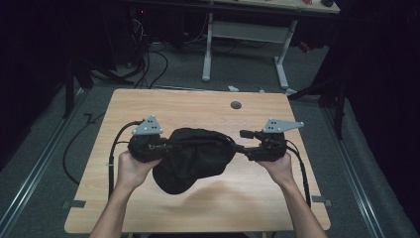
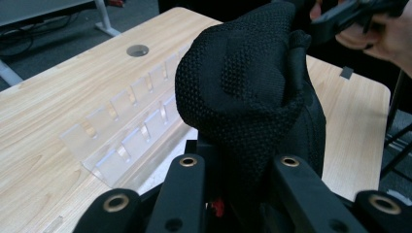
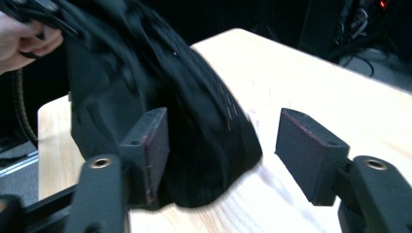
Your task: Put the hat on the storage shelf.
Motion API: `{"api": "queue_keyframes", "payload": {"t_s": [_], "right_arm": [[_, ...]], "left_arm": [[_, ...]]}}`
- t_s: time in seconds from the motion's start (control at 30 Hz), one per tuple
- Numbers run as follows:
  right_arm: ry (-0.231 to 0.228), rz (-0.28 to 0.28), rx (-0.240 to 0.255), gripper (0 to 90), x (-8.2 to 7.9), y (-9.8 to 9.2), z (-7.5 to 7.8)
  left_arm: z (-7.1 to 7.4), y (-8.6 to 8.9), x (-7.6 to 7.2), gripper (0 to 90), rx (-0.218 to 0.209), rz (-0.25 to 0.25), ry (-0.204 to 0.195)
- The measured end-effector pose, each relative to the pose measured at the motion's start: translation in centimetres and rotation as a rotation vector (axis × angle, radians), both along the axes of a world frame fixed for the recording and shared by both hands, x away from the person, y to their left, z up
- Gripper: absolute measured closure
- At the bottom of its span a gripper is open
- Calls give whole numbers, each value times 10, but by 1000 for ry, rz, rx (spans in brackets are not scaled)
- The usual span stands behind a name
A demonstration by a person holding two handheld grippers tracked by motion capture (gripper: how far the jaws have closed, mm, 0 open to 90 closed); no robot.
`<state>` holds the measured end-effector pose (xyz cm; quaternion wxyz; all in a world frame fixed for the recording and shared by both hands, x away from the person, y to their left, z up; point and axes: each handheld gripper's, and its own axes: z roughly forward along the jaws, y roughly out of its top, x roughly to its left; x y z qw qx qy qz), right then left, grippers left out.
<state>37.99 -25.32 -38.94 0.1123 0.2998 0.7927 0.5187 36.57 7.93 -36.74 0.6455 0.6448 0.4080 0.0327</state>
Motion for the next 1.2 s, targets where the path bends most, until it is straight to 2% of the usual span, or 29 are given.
{"api": "queue_keyframes", "payload": {"t_s": [0.07,0.17,0.3,0.37,0.4,0.47,0.5,0.53,0.7,0.73,0.77,0.83,0.9,1.0,1.1,1.2], "right_arm": [[33,-28,-10,397,0,-2,-8],[72,-56,14,476,0,-2,-23],[125,-30,-5,612,4,7,-37],[129,-25,3,715,6,12,-39],[129,-25,3,715,6,12,-39],[121,-22,22,822,6,13,-37],[101,-25,22,846,5,13,-34],[101,-25,22,846,5,13,-34],[75,-33,10,857,6,13,-22],[68,-31,7,858,6,14,-19],[65,-30,6,858,6,14,-17],[55,-29,2,859,6,15,-12],[42,-26,-4,860,7,15,-6],[28,-21,-8,860,7,17,1],[14,-17,-15,861,7,19,8],[2,-9,-18,860,8,23,13]], "left_arm": [[1,3,0,815,-28,10,1],[0,4,0,814,-42,15,2],[-2,4,-1,812,-57,16,5],[-3,6,-1,811,-73,19,7],[-3,6,-1,809,-73,19,7],[-3,9,-1,806,-90,16,13],[-4,10,-2,795,-91,13,16],[-4,10,-2,795,-91,9,15],[-8,5,-4,729,-65,-26,38],[-11,2,-4,720,-42,-39,48],[-11,2,-4,713,-42,-39,48],[-16,-2,-4,696,-8,-49,64],[-18,-4,-5,686,8,-60,78],[-19,-5,-7,683,24,-71,86],[-21,-8,-11,688,60,-97,107],[-22,-10,-13,737,81,-111,112]]}}
